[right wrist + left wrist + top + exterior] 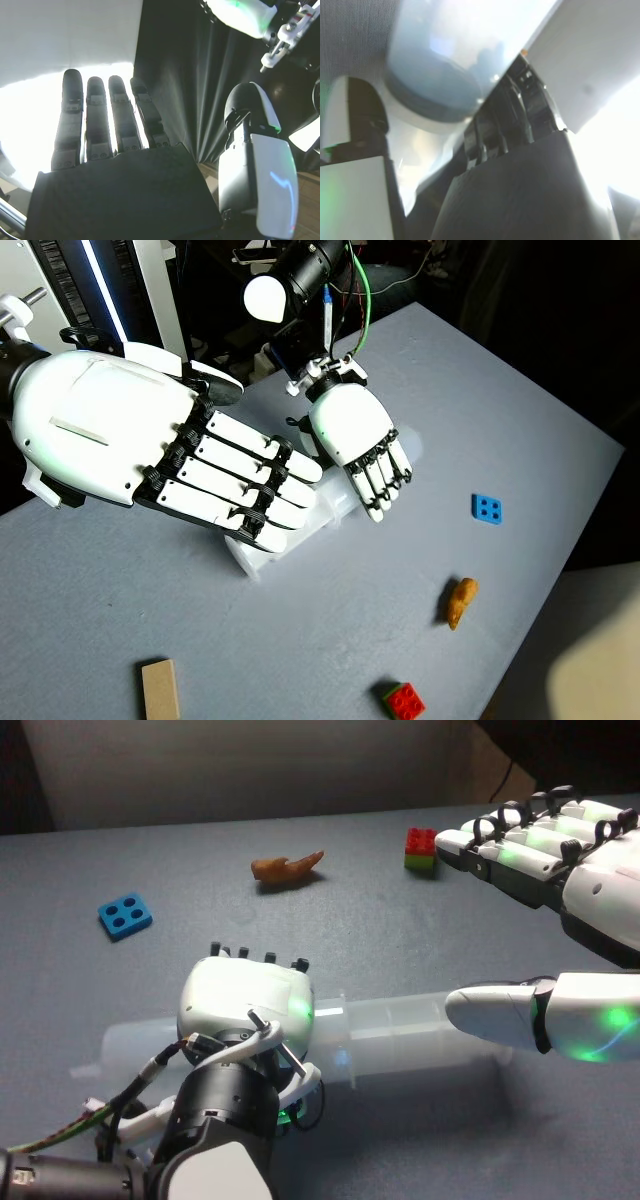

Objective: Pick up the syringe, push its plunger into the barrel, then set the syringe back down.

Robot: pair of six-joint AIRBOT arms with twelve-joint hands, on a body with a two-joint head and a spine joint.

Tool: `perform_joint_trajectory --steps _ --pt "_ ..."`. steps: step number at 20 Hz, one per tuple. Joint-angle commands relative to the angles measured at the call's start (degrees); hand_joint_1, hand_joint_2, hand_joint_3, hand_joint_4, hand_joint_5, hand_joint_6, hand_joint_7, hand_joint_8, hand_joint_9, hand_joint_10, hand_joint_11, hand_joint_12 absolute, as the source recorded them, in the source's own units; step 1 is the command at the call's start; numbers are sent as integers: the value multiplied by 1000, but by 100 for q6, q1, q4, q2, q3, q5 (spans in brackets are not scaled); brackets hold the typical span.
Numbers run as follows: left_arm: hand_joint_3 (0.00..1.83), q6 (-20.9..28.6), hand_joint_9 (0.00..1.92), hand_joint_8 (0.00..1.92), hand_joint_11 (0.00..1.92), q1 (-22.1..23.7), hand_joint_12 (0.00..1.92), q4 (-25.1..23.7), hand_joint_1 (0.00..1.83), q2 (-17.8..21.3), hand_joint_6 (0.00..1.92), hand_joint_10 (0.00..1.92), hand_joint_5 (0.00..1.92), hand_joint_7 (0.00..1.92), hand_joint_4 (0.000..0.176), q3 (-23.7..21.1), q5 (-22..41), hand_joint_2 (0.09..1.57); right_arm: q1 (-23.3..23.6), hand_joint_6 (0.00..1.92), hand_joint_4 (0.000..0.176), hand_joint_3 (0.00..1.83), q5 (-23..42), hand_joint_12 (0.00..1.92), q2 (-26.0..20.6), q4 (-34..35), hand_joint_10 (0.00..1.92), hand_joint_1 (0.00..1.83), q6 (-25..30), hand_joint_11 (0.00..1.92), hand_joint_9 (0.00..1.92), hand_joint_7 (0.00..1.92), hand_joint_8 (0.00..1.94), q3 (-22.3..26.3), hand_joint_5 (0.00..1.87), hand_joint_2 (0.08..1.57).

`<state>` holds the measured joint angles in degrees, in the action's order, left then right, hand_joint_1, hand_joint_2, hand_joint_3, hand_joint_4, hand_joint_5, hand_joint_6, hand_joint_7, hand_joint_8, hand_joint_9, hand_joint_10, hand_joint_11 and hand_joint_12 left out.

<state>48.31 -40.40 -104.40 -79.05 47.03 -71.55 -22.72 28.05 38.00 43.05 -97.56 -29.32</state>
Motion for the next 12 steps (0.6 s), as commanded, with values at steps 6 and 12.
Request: perform_joint_trajectory --steps 6,12 --pt "0 128 925 1136 720 8 1591 -1052 1496 378 922 1217 882 882 0 -219 667 1130 6 3 0 0 907 605 -22 -169 5 56 400 0 103 94 1 12 70 1069" --pt "0 566 876 1146 728 180 1433 -1601 1375 909 933 1329 892 931 0 -178 1372 1136 -424 1 0 1 1557 519 -119 -167 0 20 2755 0 89 87 1 -27 59 1070"
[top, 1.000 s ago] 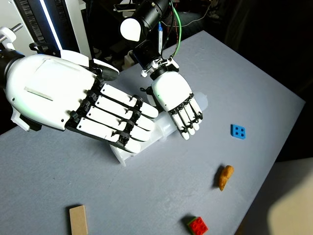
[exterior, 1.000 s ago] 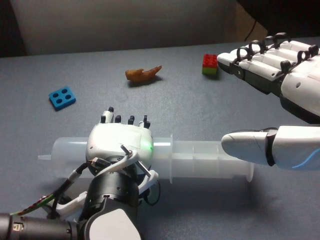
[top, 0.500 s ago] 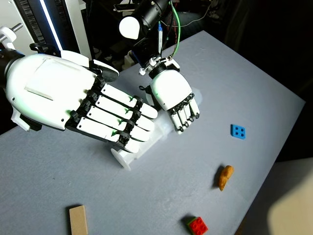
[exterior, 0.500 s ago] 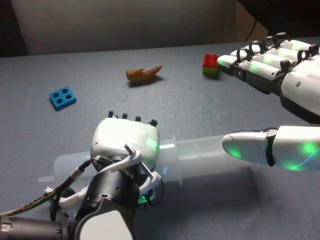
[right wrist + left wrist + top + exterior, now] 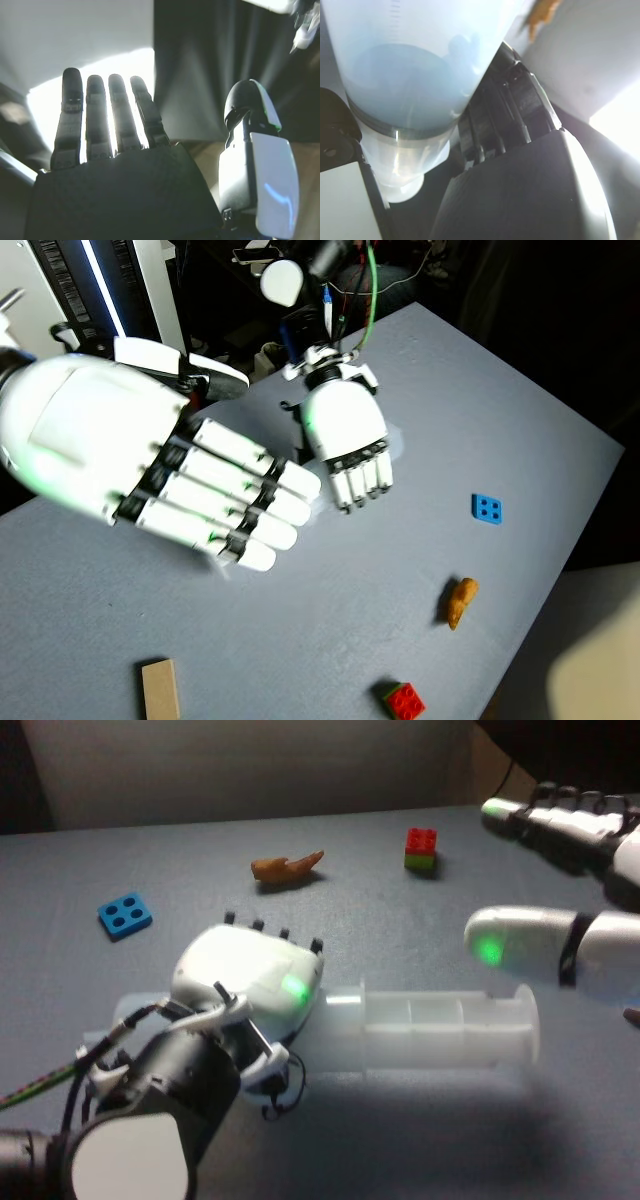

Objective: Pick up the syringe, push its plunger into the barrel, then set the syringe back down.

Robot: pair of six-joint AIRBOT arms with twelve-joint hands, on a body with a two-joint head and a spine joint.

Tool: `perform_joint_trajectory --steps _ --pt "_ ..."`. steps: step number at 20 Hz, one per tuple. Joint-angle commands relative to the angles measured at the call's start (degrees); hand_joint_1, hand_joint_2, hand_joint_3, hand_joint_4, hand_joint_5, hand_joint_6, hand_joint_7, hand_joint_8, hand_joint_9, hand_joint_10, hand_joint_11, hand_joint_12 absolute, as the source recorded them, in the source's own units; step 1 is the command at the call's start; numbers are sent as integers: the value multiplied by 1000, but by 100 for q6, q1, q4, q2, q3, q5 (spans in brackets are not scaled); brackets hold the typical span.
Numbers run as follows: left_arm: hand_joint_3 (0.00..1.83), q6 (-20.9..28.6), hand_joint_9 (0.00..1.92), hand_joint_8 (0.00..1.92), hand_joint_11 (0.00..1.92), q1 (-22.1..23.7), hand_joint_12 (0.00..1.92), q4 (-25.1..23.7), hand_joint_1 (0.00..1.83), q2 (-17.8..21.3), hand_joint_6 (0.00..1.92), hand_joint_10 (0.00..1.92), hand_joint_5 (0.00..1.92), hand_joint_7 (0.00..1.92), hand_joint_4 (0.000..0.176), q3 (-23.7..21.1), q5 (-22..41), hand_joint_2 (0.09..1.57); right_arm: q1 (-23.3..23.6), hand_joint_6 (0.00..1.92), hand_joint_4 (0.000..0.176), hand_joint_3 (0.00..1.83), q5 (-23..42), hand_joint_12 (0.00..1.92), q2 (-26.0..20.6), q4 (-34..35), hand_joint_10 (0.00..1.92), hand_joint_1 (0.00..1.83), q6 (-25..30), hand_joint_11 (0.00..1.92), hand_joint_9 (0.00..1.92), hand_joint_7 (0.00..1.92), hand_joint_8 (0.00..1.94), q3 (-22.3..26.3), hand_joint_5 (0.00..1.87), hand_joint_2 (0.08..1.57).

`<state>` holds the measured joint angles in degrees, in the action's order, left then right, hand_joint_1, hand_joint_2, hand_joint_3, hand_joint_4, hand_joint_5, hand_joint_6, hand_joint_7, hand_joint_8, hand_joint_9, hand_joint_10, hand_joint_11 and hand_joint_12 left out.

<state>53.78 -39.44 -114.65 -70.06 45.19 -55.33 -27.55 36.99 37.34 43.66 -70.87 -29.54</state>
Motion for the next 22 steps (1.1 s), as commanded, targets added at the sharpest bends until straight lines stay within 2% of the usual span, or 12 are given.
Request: perform_joint_trajectory --steps 1,3,5,6,8,9,11,12,14,16,21,22 --pt "0 19 874 1140 700 125 1419 -576 1376 62 936 1320 901 936 0 11 -187 1133 -19 5 0 0 681 550 -52 -229 3 57 370 0 99 98 3 -27 76 1064" --pt "1 16 838 1156 579 259 1480 -620 1373 177 921 1345 910 939 0 42 -8 1137 -294 2 0 0 688 559 -66 -229 3 47 1096 0 106 101 1 -59 75 1064" --pt "1 -94 834 1157 584 407 1486 -637 1373 265 921 1355 903 940 0 89 245 1138 -569 0 0 0 896 564 -62 -242 1 49 1475 0 101 94 0 -61 67 1063" --pt "1 -173 814 1195 489 531 1455 -637 1369 308 995 1358 840 937 0 135 423 1153 -822 1 0 2 1358 500 -20 -505 1 22 1865 0 79 72 1 -68 48 1072" --pt "0 -279 809 1219 495 721 1519 -637 1368 375 975 1388 859 906 0 195 693 1157 -1415 7 0 0 2626 497 107 -862 6 63 2786 0 93 95 6 -90 68 1064" --pt "1 -285 806 1234 469 813 1525 -636 1366 404 989 1397 854 890 0 220 769 1161 -2021 3 0 0 3804 516 248 -1207 4 63 3832 0 92 93 3 -150 65 1065" --pt "0 -307 852 1143 374 930 1495 -636 1374 428 937 1346 888 961 0 254 877 1138 -2815 4 0 0 5273 557 407 -1683 5 52 4999 0 102 103 3 -272 76 1064" --pt "0 -332 875 1104 361 999 1493 -632 1377 429 918 1322 900 983 0 274 925 1127 -3008 3 0 1 5600 561 428 -1782 4 57 5108 0 100 101 2 -271 74 1067" --pt "4 -558 861 1165 573 1130 1445 -483 1370 483 1013 1364 830 912 0 265 982 1150 -2982 0 0 1 5324 558 478 -1492 1 47 5114 0 94 88 0 -269 63 1066" --pt "0 -558 879 1117 466 1152 1535 -451 1375 498 904 1358 901 960 0 279 982 1131 -2882 0 0 0 5054 556 513 -1150 0 49 5116 0 89 82 0 -237 62 1063" --pt "0 -580 907 1091 632 1150 1518 -363 1376 518 843 1352 938 955 0 284 969 1123 -2747 8 0 0 4157 502 744 -232 4 35 4824 0 84 79 6 -97 62 1065" --pt "0 -579 914 1089 603 1150 1537 -338 1380 516 820 1346 940 969 0 285 920 1119 -2648 5 0 2 3793 400 781 -11 3 14 4716 0 47 43 4 -100 25 1073"
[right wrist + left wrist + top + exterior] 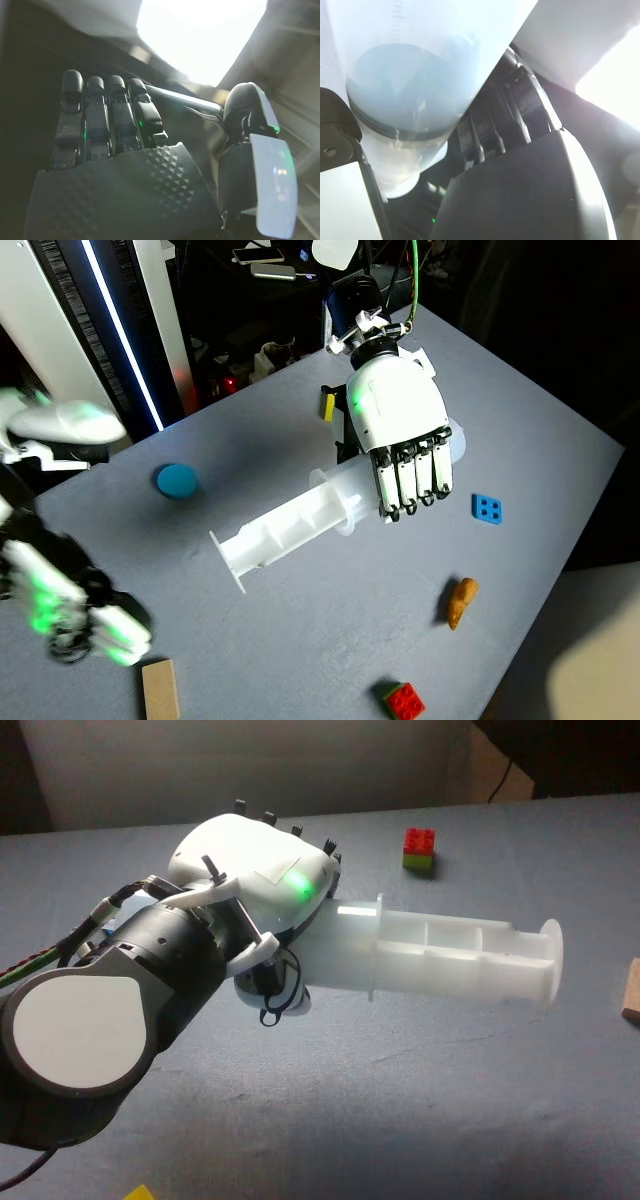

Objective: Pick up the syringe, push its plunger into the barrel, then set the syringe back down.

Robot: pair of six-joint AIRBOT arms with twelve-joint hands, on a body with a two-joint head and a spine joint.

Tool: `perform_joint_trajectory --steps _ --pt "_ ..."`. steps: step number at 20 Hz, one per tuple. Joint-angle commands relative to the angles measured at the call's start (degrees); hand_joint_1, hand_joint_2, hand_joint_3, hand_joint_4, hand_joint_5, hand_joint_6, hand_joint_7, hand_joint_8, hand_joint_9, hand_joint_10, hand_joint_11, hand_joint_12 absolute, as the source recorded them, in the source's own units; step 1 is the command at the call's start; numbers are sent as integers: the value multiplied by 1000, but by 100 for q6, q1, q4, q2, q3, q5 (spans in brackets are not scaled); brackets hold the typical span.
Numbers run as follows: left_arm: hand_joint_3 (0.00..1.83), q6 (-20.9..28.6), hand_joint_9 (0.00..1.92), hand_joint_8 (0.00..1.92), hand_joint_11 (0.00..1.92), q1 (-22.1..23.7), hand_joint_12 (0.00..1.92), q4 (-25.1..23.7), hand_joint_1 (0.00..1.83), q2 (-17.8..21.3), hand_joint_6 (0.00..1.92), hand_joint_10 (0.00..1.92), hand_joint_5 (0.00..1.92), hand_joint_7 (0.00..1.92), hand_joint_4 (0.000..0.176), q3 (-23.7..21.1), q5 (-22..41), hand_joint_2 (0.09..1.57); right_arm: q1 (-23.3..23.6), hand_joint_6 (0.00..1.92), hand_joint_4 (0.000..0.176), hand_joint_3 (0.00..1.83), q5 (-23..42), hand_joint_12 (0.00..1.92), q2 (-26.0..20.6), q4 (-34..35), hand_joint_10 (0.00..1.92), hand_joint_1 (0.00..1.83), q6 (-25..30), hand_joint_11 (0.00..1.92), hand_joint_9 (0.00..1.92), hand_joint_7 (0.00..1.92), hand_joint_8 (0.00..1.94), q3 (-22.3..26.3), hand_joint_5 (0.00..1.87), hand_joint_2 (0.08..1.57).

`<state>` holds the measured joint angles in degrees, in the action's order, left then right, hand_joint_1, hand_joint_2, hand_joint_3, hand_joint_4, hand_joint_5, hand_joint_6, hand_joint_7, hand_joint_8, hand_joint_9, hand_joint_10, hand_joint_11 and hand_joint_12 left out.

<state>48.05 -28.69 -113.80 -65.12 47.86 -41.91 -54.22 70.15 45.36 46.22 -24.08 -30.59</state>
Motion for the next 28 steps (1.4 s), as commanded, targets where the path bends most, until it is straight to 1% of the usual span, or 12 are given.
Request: perform_joint_trajectory --steps 1,2,4,7,9,10,13,16,21,25,26,28 --pt "1 -7 909 1104 557 70 1541 -419 1380 22 831 1347 925 969 0 20 -428 1121 97 11 0 0 113 458 11 -82 9 42 26 0 65 64 8 -5 52 1065" --pt "0 -7 905 1109 539 67 1564 -419 1381 23 822 1351 932 970 0 24 -428 1121 138 10 0 0 -16 493 28 -12 9 52 33 0 75 75 7 -9 63 1065" --pt "1 -7 863 1177 673 55 1501 -419 1371 30 940 1382 876 893 0 32 -427 1147 278 2 0 1 -339 471 126 218 5 21 56 0 72 69 2 -23 51 1070" --pt "1 -7 857 1205 688 51 1479 -418 1369 32 970 1396 857 869 0 19 -426 1155 397 2 0 0 -327 530 304 351 4 44 -78 0 85 81 2 -22 64 1069" --pt "0 -11 914 1118 647 53 1502 -418 1375 32 884 1356 905 939 0 23 -373 1130 412 0 0 0 -325 541 397 384 2 48 -106 0 86 82 1 -22 63 1068" --pt "0 -11 950 1070 695 49 1486 -418 1381 31 838 1316 927 970 0 20 -369 1116 425 0 0 0 -259 541 467 396 1 45 -154 0 83 78 0 -22 58 1069" --pt "0 -10 964 1057 675 58 1458 -371 1382 32 883 1298 895 972 0 25 -373 1117 625 1 0 0 -274 515 651 541 1 56 -285 0 80 76 1 -24 59 1067" --pt "1 -10 927 1101 636 72 1524 -366 1380 25 875 1343 890 962 0 29 -423 1125 877 4 0 0 -332 543 820 548 5 65 -550 0 91 85 3 -28 72 1067" --pt "0 -15 963 1085 738 21 1429 -283 1383 21 856 1299 910 962 0 27 -477 1116 1307 1 0 0 -935 576 1111 649 4 32 -891 0 107 100 1 -172 85 1061" --pt "0 -15 952 1087 711 58 1468 -275 1381 17 801 1303 956 960 0 35 -519 1111 1506 1 0 2 -918 540 1358 649 0 61 -1166 0 95 92 1 -260 82 1069" --pt "0 -18 890 1180 718 67 1464 -275 1373 13 925 1356 885 890 0 37 -519 1143 1539 0 0 1 -938 542 1395 649 1 75 -1184 0 95 90 0 -268 77 1068" --pt "0 -21 949 1119 730 74 1456 -244 1378 5 864 1317 914 936 0 38 -519 1125 1642 2 0 2 -1028 476 1494 648 1 55 -1240 0 80 70 1 -295 56 1072"
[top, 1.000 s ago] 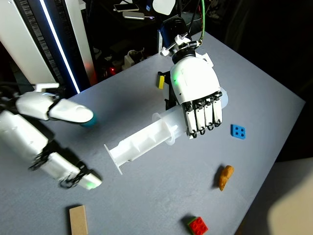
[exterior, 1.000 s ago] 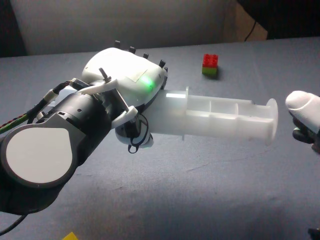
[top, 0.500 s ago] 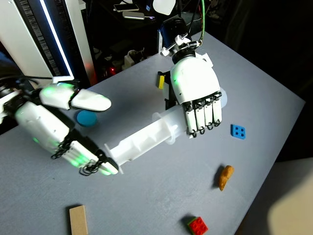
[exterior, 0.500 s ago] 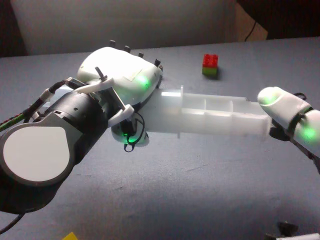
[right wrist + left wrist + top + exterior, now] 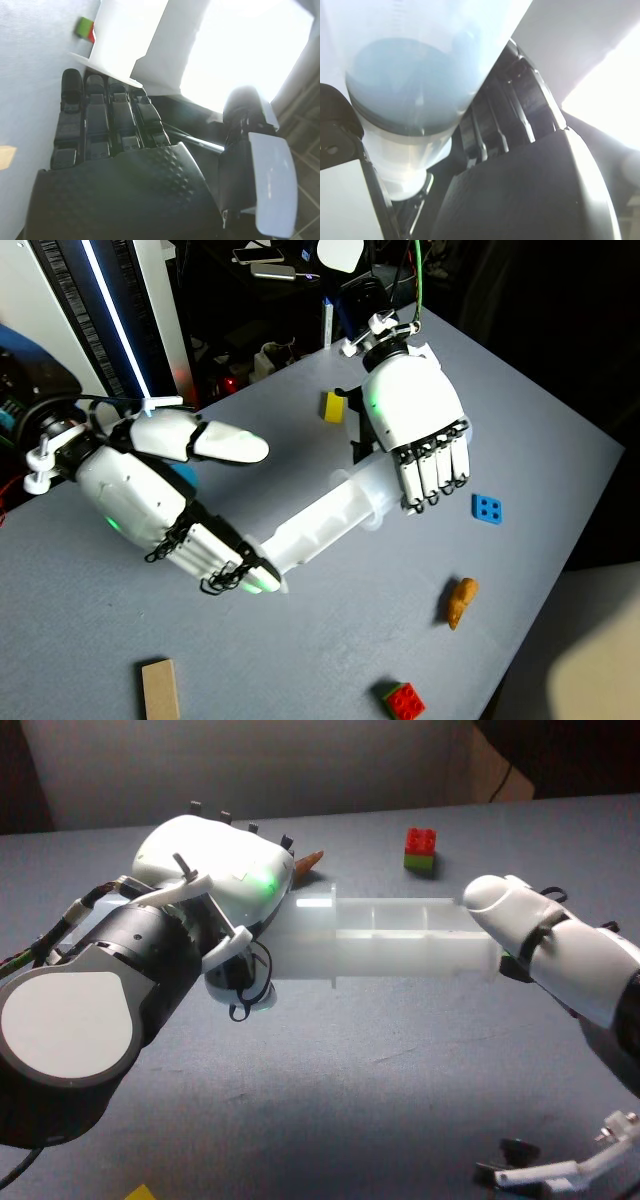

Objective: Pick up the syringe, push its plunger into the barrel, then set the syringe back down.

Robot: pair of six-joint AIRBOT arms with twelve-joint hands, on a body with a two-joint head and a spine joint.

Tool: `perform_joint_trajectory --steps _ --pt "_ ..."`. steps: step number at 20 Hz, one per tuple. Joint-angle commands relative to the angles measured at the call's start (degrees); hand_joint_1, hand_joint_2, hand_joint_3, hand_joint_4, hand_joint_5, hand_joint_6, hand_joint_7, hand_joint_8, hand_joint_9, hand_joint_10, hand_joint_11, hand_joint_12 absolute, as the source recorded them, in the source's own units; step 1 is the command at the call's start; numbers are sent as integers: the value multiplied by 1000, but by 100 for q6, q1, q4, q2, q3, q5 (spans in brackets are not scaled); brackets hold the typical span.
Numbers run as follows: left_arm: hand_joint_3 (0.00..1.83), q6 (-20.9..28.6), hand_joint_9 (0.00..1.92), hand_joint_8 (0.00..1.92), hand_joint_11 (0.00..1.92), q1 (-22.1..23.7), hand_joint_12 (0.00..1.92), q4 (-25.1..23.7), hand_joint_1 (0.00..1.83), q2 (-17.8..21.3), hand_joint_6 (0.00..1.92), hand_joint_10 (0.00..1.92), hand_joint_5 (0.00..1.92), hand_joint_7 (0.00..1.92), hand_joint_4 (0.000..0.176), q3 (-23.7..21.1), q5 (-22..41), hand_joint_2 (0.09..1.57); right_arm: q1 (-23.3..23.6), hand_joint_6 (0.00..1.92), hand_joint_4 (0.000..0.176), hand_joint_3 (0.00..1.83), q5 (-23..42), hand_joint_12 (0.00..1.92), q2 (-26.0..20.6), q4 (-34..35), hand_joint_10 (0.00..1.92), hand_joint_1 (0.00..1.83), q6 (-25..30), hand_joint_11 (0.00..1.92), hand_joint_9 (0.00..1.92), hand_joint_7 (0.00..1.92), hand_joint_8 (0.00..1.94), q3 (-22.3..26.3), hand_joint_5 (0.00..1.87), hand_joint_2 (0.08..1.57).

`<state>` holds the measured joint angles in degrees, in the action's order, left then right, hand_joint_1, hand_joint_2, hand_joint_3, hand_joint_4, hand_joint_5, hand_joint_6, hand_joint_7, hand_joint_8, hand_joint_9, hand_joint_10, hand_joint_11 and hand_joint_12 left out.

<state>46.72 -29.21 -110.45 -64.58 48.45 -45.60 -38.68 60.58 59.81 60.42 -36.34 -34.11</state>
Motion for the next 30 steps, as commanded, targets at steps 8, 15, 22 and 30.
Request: perform_joint_trajectory --steps 8,15,22,30 --pt "2 79 914 1142 654 145 1508 -564 1378 -54 904 1364 868 939 0 -44 -149 1134 467 3 0 0 -651 525 375 -742 3 64 111 0 100 95 2 -1 83 1060" --pt "0 75 929 1097 602 157 1478 -564 1382 -52 821 1321 922 977 0 -55 -134 1117 728 1 0 1 -735 551 773 -540 2 49 74 0 94 89 1 -193 70 1071" --pt "0 28 894 1126 548 201 1560 -564 1377 -49 783 1375 971 945 0 -47 -118 1123 1051 5 0 0 -783 500 1137 -293 4 64 13 0 101 91 4 -347 74 1065" --pt "0 -25 851 1164 627 194 1538 -563 1370 -41 969 1397 868 899 0 -42 -51 1150 1118 2 0 0 -781 488 1308 -288 4 47 -17 0 94 87 3 -358 67 1069"
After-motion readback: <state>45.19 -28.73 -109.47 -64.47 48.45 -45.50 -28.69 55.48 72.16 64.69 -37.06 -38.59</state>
